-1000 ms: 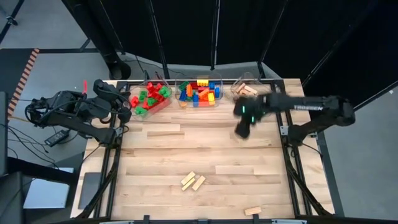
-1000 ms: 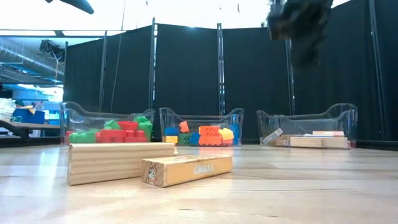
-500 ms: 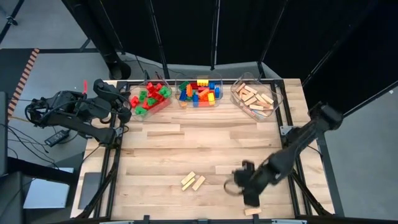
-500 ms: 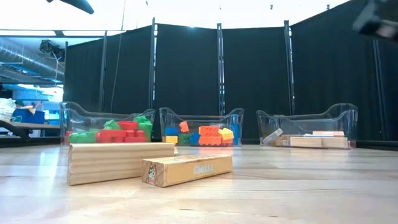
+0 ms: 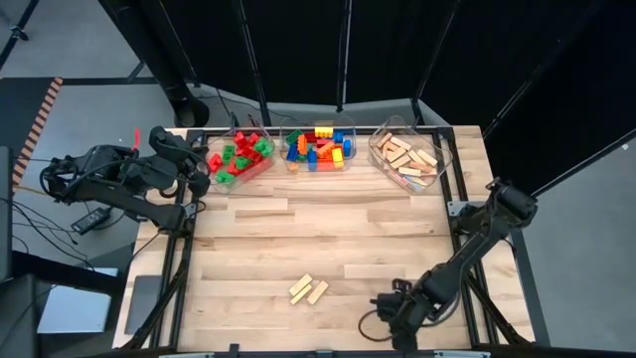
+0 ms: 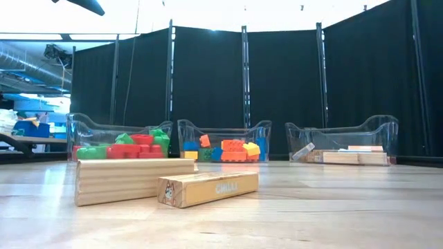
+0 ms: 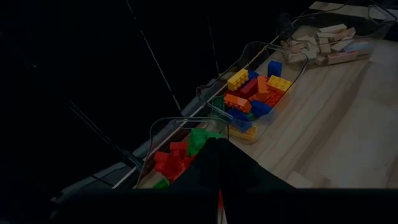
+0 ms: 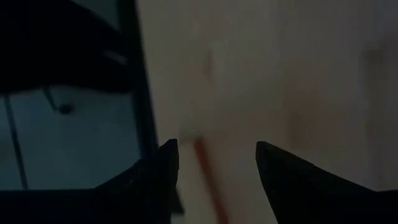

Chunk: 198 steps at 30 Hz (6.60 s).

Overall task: Sort blocks by size
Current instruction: Put the brown wooden block into the right transparent bin

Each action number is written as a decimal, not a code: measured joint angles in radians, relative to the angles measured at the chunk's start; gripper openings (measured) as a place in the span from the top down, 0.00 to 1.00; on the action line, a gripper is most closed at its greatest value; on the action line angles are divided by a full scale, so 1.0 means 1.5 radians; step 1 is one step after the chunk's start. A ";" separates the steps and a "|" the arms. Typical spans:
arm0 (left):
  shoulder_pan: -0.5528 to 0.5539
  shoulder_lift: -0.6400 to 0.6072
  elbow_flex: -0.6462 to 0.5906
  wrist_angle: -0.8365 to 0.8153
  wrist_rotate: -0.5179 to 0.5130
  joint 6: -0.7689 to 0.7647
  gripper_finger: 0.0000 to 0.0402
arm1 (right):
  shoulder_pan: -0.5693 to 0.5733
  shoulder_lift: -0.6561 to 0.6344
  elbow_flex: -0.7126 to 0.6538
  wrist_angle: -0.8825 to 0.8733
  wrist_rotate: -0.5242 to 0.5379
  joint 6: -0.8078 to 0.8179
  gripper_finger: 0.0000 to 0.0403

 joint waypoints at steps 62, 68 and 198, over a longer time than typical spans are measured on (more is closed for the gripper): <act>0.000 0.004 0.000 0.000 0.000 0.018 0.99 | -0.196 -0.077 -0.002 -0.066 0.061 -0.419 0.94; 0.000 0.004 0.000 0.000 0.000 0.021 0.99 | -0.137 -0.078 0.026 0.029 -0.015 -0.512 0.73; 0.000 0.004 0.000 -0.002 0.022 0.005 0.99 | -0.322 0.239 0.090 0.296 -0.053 -0.809 0.40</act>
